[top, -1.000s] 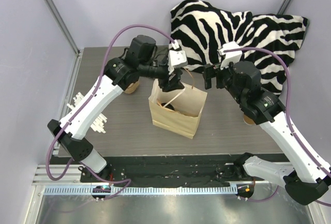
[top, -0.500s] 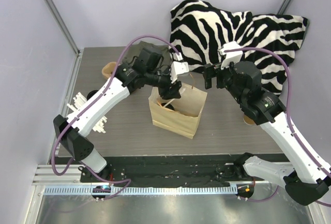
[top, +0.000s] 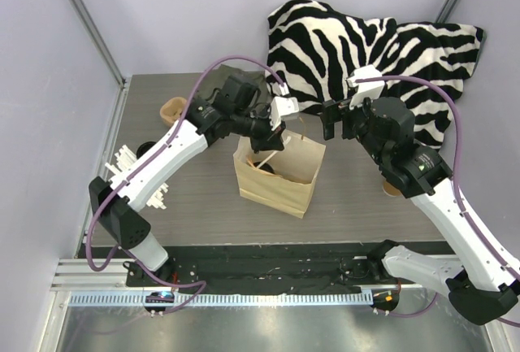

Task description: Pack the takeout coffee

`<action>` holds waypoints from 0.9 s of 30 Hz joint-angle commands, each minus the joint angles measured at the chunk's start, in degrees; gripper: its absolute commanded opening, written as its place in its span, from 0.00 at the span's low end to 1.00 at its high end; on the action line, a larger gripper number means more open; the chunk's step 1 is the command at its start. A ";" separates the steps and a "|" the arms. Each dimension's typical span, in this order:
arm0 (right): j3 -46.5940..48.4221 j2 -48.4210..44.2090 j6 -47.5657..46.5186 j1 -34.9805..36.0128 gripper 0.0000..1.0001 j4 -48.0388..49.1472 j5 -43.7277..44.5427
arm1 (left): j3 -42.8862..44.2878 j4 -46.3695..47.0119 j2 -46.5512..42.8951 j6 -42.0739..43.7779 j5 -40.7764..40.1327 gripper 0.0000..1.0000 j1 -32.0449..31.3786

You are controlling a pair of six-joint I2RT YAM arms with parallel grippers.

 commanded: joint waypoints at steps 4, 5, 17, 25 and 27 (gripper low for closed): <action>1.66 -1.02 -0.31 -0.23 0.98 2.40 0.70 | 9.63 -4.04 -1.87 -1.21 2.54 0.00 -0.36; 1.66 -1.28 -0.31 -0.32 0.98 2.49 0.78 | 11.73 -4.66 -1.78 -1.39 2.63 0.00 -0.36; 1.31 -0.76 -0.05 -0.32 0.98 2.49 -0.27 | 5.97 6.57 -2.22 2.21 4.47 0.00 -0.36; 1.22 -1.81 -0.14 -0.32 0.98 2.05 0.35 | 4.10 10.02 -1.61 7.22 4.30 0.00 -0.36; 1.31 -1.81 -0.14 -0.41 0.98 2.05 0.43 | 4.28 9.84 -1.61 8.27 4.56 0.00 -0.36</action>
